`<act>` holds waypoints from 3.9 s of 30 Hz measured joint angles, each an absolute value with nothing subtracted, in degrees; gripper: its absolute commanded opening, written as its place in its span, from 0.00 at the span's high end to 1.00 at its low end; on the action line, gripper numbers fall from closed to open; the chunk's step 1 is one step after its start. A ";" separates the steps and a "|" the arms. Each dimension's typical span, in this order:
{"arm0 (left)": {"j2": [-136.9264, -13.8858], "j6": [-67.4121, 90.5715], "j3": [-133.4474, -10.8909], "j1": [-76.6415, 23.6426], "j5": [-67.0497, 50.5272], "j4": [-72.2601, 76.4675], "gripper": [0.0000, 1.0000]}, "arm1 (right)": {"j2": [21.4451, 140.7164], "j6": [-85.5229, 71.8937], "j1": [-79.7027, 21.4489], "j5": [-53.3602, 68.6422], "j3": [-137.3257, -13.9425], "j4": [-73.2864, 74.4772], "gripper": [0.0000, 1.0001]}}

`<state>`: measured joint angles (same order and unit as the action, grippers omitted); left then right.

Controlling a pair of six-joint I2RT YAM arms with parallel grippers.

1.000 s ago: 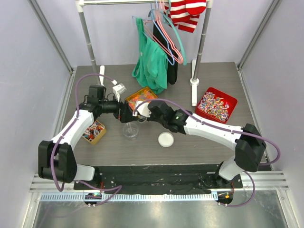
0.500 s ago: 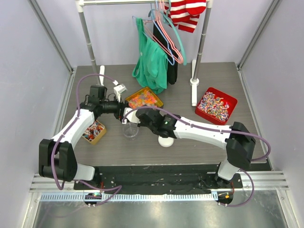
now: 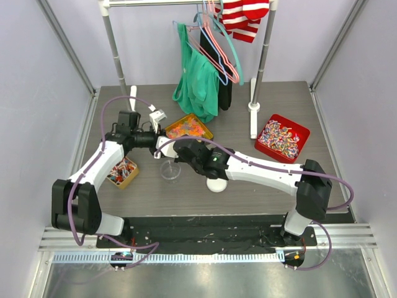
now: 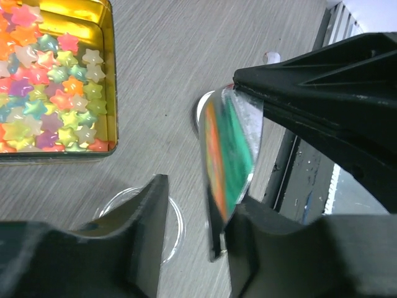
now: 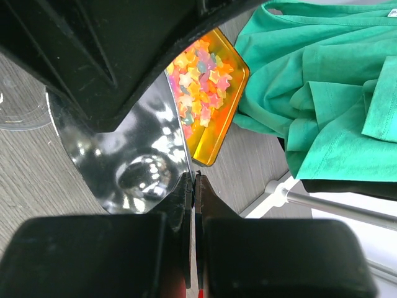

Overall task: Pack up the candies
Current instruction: Adjust the spatula.

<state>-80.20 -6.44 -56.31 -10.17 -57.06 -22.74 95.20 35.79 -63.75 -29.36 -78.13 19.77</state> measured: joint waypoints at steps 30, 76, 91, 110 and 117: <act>-81.28 -11.03 -58.72 -10.44 -59.24 -29.15 1.00 | 81.95 34.41 -58.39 -16.56 -81.28 32.62 0.16; -91.96 -16.45 -74.87 -11.64 -64.51 -46.83 1.00 | 76.88 30.09 -57.60 -4.62 -65.98 20.71 0.46; -90.89 -15.57 -74.61 -11.62 -64.55 -46.11 1.00 | 76.88 33.32 -57.63 -8.73 -59.75 16.01 0.57; -91.37 -23.05 -74.81 -11.27 -65.69 -51.70 1.00 | 79.22 35.53 -58.33 -10.11 -60.80 13.58 0.72; -92.53 -24.53 -75.48 -10.74 -66.67 -53.54 1.00 | 80.29 35.11 -58.74 -10.33 -62.72 16.03 0.83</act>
